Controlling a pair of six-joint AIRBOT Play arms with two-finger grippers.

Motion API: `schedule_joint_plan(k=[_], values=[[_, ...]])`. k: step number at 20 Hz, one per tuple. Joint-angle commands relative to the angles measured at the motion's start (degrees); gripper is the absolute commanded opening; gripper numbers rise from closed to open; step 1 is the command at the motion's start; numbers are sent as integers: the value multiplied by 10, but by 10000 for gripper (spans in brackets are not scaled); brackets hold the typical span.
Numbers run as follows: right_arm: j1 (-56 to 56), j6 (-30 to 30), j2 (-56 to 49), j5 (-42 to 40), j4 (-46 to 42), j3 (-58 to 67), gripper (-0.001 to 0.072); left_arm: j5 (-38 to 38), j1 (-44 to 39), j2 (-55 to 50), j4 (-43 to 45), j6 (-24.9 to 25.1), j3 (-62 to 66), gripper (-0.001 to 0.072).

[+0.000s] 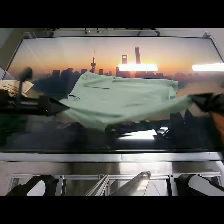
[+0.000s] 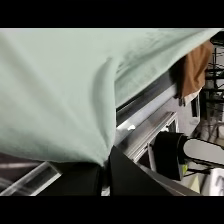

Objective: Fold the shirts.

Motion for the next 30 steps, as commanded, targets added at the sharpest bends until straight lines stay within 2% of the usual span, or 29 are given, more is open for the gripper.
schedule_joint_plan(k=[1, 2, 4, 7, 9, 10, 12, 14, 16, 18, 20, 22, 24, 27, 30], values=[[0, -41, 170, 21, 253, 41, 16, 31, 9, 73, -64, -3, 177, 26], [-1, -41, 221, -2, 283, 70, 16, 30, 26, 86, -80, -10, 248, 26], [-7, -45, 298, -71, 290, 163, 16, 33, 76, 92, -94, -25, 398, 26], [-8, -45, 311, -172, 284, 330, 16, 32, 155, 59, -93, -43, 605, 26], [-8, -38, 296, -249, 224, 425, 16, 19, 167, 21, -93, -59, 691, 27], [-8, -11, 289, -286, 167, 458, 16, 19, 167, 5, -92, -68, 706, 27], [-8, 73, 277, -312, 52, 479, 16, 32, 167, -14, -92, -81, 679, 26], [-7, 157, 250, -288, -61, 478, 16, 49, 167, -31, -90, -80, 600, 26], [7, 208, 213, -230, -112, 450, 16, 82, 163, -62, -87, -75, 523, 26], [48, 200, 177, -200, -112, 375, 16, 94, 125, -104, -86, -55, 461, 26], [96, 165, 148, -214, -112, 277, 16, 118, 76, -158, -85, -27, 416, 26], [127, 126, 116, -284, -113, 186, 15, 108, 28, -218, -62, 13, 379, 19], [142, 83, 72, -382, -112, 119, 15, 72, -3, -281, -9, 29, 363, 20], [142, 43, -31, -437, -108, 102, 15, 9, -23, -391, 34, 29, 366, 19], [142, -10, -126, -463, -59, 103, 15, -1, -25, -494, 33, 22, 407, 18]])
